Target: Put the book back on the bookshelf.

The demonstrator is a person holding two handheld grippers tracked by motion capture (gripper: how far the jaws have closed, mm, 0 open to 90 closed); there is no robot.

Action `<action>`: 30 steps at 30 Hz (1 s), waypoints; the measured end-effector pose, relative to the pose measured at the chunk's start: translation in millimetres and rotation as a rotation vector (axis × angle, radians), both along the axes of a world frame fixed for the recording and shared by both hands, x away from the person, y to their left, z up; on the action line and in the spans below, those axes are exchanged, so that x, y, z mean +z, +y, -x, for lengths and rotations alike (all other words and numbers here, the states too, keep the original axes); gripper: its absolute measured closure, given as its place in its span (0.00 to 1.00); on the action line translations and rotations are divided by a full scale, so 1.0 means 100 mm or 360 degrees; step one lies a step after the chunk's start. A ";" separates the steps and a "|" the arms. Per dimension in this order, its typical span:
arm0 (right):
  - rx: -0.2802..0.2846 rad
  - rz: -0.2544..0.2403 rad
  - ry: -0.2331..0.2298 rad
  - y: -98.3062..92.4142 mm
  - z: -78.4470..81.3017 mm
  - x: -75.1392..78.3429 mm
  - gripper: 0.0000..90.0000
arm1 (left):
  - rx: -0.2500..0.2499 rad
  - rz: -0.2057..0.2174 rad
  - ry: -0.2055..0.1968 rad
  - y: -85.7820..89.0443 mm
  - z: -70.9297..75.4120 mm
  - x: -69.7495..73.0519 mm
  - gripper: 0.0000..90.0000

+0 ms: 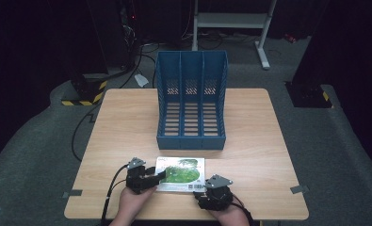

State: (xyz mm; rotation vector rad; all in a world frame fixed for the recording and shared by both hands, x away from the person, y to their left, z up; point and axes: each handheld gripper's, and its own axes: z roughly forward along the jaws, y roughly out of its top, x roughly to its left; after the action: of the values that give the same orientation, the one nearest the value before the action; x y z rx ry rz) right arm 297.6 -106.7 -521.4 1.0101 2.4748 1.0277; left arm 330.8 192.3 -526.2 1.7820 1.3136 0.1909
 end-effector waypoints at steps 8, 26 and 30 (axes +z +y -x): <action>0.0022 0.0002 0.0001 0.02 -0.04 0.00 0.34 | 0.0045 0.0070 0.0018 0.05 0.04 0.00 0.55; -0.0003 -0.0026 0.0009 -0.04 -0.08 0.00 0.34 | 0.0034 0.0192 -0.0089 0.07 0.12 0.12 0.60; -0.0008 0.0001 0.0005 -0.02 -0.07 0.00 0.29 | 0.0016 0.0234 -0.0133 0.08 0.15 0.16 0.61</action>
State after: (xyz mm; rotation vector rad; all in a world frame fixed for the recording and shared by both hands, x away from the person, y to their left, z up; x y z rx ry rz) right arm 305.1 -109.1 -521.8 1.0178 2.4736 1.0243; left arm 316.1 200.0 -510.2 1.6270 1.2448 0.1682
